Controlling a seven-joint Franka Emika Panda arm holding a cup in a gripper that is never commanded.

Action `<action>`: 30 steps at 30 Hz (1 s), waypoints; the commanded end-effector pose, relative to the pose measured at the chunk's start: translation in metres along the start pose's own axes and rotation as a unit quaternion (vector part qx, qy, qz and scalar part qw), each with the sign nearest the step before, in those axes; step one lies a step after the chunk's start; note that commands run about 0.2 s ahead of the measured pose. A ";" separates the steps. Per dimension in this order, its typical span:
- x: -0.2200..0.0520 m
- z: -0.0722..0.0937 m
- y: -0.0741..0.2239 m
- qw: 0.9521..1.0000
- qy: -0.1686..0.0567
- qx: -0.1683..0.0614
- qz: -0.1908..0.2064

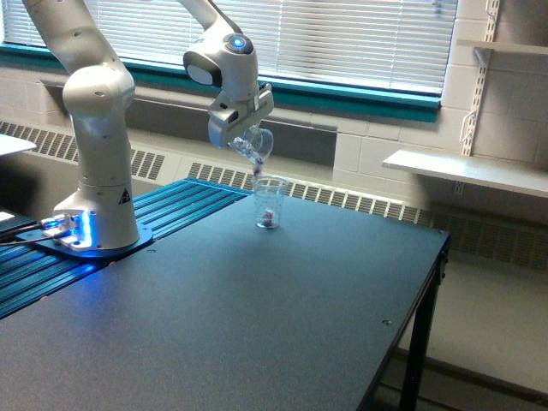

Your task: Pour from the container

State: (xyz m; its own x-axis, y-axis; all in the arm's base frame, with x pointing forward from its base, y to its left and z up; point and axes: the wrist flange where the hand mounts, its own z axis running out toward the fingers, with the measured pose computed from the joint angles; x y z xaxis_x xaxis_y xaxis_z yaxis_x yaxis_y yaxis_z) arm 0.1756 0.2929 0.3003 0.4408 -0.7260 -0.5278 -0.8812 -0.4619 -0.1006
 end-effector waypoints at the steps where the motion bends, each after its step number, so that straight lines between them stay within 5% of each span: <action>1: -0.001 -0.010 -0.009 1.000 -0.013 0.011 0.009; 18: -0.001 -0.027 -0.024 0.998 -0.045 0.019 0.038; 30: 0.018 -0.025 -0.028 0.997 -0.041 0.018 0.068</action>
State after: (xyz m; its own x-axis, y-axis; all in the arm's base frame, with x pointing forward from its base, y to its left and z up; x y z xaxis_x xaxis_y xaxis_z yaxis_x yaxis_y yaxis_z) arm 0.2064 0.2850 0.3210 0.3416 -0.7205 -0.6035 -0.9253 -0.3705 -0.0814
